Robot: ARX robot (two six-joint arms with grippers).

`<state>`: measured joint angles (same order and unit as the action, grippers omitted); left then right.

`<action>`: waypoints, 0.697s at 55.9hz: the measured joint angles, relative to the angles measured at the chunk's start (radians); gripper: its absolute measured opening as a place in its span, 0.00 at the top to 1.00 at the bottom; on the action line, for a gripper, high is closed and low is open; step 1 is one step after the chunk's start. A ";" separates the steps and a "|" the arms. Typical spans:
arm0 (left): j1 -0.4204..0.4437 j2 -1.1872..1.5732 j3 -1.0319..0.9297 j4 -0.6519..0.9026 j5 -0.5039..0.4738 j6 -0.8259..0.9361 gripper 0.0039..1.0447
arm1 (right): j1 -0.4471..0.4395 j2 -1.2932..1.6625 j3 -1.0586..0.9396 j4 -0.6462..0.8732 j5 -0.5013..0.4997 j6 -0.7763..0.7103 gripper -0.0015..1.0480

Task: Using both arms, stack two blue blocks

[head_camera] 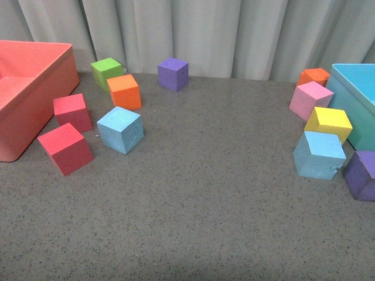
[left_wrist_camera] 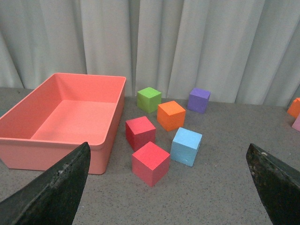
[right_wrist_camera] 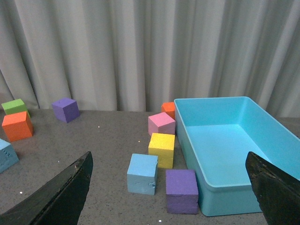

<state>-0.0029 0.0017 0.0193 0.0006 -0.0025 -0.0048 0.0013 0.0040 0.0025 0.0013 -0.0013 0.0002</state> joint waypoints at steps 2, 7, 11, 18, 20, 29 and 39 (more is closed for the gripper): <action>0.000 0.000 0.000 0.000 0.000 0.000 0.06 | 0.000 0.000 0.000 0.000 0.000 0.000 0.09; 0.000 0.000 0.000 0.000 0.000 0.000 0.06 | 0.000 0.000 0.000 0.000 0.000 0.000 0.09; 0.000 0.000 0.000 0.000 0.000 0.000 0.06 | 0.000 0.000 0.000 0.000 0.000 0.000 0.09; 0.000 0.000 0.000 0.000 0.000 0.000 0.06 | 0.000 0.000 0.000 0.000 0.000 0.000 0.09; 0.000 0.000 0.000 0.000 0.000 0.000 0.06 | 0.000 0.000 0.000 0.000 0.000 0.000 0.09; 0.000 0.000 0.000 0.000 0.000 0.000 0.06 | 0.000 0.000 0.000 0.000 0.000 0.000 0.09; 0.000 0.000 0.000 0.000 0.000 0.000 0.06 | 0.000 0.000 0.000 0.000 0.000 0.000 0.09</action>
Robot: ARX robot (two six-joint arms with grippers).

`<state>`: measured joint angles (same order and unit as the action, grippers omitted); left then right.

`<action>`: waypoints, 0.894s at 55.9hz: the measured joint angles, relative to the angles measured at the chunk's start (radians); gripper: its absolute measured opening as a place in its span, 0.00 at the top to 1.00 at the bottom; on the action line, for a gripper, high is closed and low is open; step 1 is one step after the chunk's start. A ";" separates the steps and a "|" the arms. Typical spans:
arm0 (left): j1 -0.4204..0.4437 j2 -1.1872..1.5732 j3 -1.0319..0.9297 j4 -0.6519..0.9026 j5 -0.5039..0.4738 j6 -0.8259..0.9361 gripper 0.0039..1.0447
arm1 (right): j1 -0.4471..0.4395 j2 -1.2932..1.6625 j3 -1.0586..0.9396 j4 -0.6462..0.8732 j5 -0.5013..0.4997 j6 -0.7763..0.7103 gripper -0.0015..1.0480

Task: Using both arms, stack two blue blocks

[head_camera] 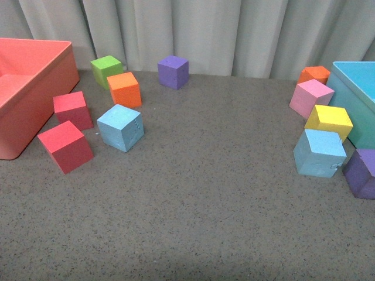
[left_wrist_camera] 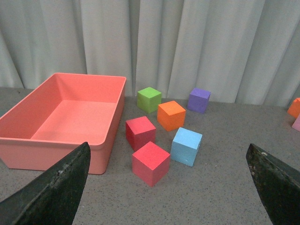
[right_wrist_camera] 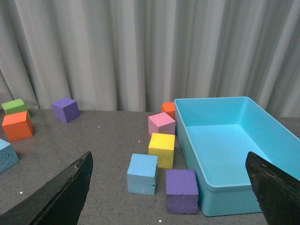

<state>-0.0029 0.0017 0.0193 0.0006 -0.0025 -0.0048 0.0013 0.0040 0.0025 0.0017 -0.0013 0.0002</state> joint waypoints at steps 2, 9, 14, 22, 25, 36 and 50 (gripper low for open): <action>0.000 0.000 0.000 0.000 0.000 0.000 0.06 | 0.000 0.000 0.000 0.000 0.000 0.000 0.09; 0.000 0.000 0.000 0.000 0.000 0.000 0.06 | 0.000 0.000 0.000 0.000 0.000 0.000 0.09; 0.000 0.000 0.000 0.000 0.000 0.000 0.06 | 0.012 0.008 0.002 -0.008 0.042 -0.015 0.09; 0.000 0.000 0.000 0.000 0.000 0.000 0.06 | 0.121 0.257 0.053 0.040 0.408 -0.109 0.09; 0.000 0.000 0.000 0.000 0.000 0.000 0.06 | 0.105 0.410 0.076 0.126 0.344 -0.092 0.09; 0.000 0.000 0.000 0.000 0.001 0.000 0.06 | 0.014 0.947 0.235 0.393 0.180 0.016 0.09; 0.000 0.000 0.000 0.000 0.000 0.000 0.06 | -0.008 1.648 0.667 0.221 0.069 0.126 0.09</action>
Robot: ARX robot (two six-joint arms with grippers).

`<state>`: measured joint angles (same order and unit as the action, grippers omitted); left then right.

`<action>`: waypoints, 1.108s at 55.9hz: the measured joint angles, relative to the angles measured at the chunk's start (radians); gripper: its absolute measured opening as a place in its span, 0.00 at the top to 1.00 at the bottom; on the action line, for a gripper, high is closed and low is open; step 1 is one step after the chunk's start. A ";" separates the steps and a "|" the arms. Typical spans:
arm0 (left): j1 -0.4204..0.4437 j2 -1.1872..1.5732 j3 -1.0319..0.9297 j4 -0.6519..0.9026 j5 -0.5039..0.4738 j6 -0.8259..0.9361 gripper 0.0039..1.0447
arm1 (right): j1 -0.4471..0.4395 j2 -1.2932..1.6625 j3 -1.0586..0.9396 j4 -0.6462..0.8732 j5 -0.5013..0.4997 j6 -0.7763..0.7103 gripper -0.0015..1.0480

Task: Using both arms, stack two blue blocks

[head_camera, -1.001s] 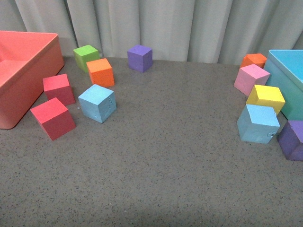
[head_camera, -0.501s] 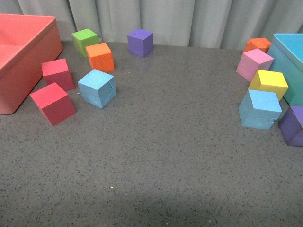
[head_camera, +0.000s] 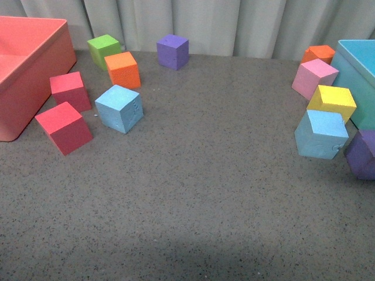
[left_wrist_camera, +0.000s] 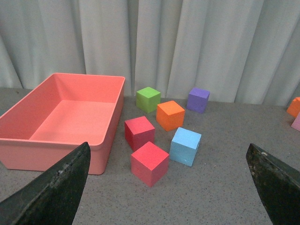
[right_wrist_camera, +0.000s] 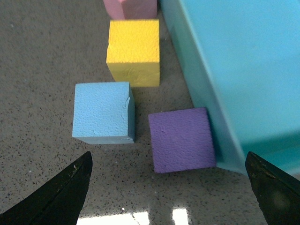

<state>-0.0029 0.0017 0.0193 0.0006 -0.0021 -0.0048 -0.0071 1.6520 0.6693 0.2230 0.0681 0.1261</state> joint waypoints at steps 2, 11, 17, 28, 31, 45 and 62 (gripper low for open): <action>0.000 0.000 0.000 0.000 0.000 0.000 0.06 | 0.001 0.029 0.027 -0.016 -0.010 0.007 0.09; 0.000 0.000 0.000 0.000 0.000 0.000 0.06 | 0.018 0.169 0.182 -0.102 -0.043 0.034 0.09; 0.000 0.000 0.000 0.000 0.000 0.000 0.06 | 0.037 0.232 0.260 -0.144 -0.071 0.047 0.09; 0.000 0.000 0.000 0.000 0.000 0.000 0.06 | 0.068 0.316 0.357 -0.217 -0.074 0.077 0.09; 0.000 0.000 0.000 0.000 0.000 0.000 0.06 | 0.071 0.336 0.376 -0.227 -0.074 0.087 0.09; 0.000 0.000 0.000 0.000 0.000 0.000 0.06 | 0.087 0.423 0.444 -0.267 -0.066 0.092 0.09; 0.000 0.000 0.000 0.000 0.000 0.000 0.06 | 0.101 0.494 0.518 -0.310 -0.051 0.087 0.09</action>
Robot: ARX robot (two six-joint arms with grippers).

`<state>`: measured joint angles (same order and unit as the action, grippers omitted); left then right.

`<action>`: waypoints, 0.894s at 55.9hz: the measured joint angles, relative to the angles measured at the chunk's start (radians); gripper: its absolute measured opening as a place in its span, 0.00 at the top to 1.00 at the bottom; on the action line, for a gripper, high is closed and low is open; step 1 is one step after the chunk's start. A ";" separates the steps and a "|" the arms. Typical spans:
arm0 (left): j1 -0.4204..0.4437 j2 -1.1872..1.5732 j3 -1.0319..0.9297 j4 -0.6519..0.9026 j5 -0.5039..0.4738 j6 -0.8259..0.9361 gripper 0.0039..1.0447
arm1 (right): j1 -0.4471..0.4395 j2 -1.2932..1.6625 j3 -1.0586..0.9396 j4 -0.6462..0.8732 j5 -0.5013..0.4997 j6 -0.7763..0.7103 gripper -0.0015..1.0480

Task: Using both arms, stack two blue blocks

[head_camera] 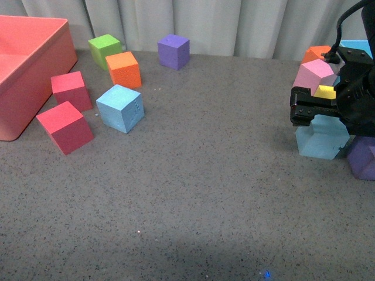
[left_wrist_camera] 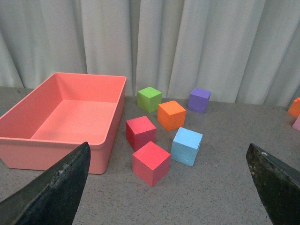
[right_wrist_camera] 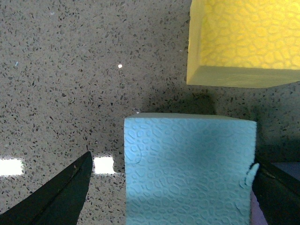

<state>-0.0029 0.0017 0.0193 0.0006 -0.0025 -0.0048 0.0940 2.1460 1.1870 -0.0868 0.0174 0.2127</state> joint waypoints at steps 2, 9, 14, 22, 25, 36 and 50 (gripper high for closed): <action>0.000 0.000 0.000 0.000 0.000 0.000 0.06 | 0.002 0.008 0.010 -0.009 0.000 0.000 0.09; 0.000 0.000 0.000 0.000 0.000 0.000 0.06 | 0.008 0.038 0.041 -0.038 0.008 -0.001 0.15; 0.000 0.000 0.000 0.000 0.000 0.000 0.06 | 0.011 0.055 0.065 -0.070 0.029 -0.007 0.31; 0.000 0.000 0.000 0.000 0.000 0.000 0.06 | 0.011 0.060 0.076 -0.082 0.035 -0.011 0.47; 0.000 0.000 0.000 0.000 0.000 0.000 0.06 | 0.011 0.060 0.076 -0.083 0.035 -0.011 0.52; 0.000 0.000 0.000 0.000 0.000 0.000 0.06 | 0.019 0.051 0.069 -0.069 0.003 -0.009 0.59; 0.000 0.000 0.000 0.000 0.000 0.000 0.06 | 0.090 0.029 0.085 -0.064 -0.055 0.000 0.60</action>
<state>-0.0029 0.0017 0.0193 0.0006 -0.0021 -0.0048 0.1844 2.1746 1.2720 -0.1509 -0.0376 0.2123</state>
